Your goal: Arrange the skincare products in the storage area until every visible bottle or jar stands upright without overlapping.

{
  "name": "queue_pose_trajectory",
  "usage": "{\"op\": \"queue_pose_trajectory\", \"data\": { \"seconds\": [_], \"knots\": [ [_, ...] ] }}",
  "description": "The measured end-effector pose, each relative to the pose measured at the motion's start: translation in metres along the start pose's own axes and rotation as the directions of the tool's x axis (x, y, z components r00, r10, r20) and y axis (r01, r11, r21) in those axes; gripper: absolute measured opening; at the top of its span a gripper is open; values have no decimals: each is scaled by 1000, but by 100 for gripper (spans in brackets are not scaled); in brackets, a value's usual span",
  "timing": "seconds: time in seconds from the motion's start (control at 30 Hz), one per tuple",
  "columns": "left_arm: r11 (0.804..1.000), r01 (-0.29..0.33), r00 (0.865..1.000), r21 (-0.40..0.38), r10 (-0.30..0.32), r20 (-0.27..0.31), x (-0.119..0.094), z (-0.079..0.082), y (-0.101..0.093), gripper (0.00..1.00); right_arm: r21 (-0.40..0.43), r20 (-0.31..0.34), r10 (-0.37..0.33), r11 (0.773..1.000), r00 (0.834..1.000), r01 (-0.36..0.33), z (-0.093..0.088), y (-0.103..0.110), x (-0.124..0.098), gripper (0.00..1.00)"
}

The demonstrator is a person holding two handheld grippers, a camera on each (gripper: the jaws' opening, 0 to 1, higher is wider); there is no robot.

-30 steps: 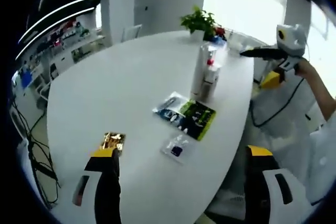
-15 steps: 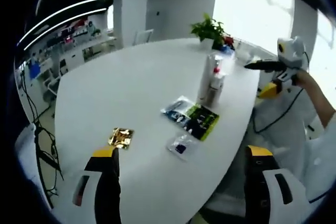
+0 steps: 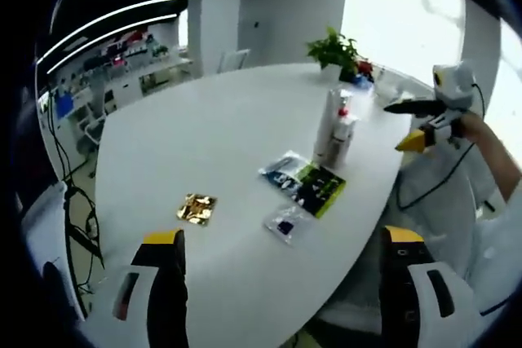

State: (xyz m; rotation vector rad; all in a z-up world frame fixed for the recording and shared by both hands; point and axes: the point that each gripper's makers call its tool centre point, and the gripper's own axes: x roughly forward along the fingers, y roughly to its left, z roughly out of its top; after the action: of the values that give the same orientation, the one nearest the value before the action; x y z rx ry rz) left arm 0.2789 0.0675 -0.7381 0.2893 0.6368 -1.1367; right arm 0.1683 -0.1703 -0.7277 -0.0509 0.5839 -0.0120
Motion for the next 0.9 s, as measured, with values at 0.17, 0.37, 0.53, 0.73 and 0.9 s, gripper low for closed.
{"op": "queue_pose_trajectory", "data": {
  "seconds": [0.17, 0.37, 0.53, 0.73, 0.9],
  "knots": [
    [1000, 2, 1000, 3, -2, 11, -1, 4, 1, 96, 22, 2, 10, 1000, 1000, -10, -2, 6, -1, 74],
    [1000, 4, 1000, 2, -4, 7, 0, 3, 1, 95, 26, 14, 11, 1000, 1000, -12, -2, 7, -3, 57],
    [1000, 10, 1000, 4, -10, -11, 3, -2, 2, 94, 2, 21, 8, 1000, 1000, -8, -1, 7, -4, 48],
    [1000, 17, 999, 13, -17, -31, 9, -7, 4, 92, 1, 30, 16, 1000, 999, -16, -2, 8, -4, 46],
    [999, 13, 998, 32, -11, -57, 14, -10, 12, 91, 0, 22, 20, 1000, 1000, -20, -5, 8, -3, 47]
  ]
}}
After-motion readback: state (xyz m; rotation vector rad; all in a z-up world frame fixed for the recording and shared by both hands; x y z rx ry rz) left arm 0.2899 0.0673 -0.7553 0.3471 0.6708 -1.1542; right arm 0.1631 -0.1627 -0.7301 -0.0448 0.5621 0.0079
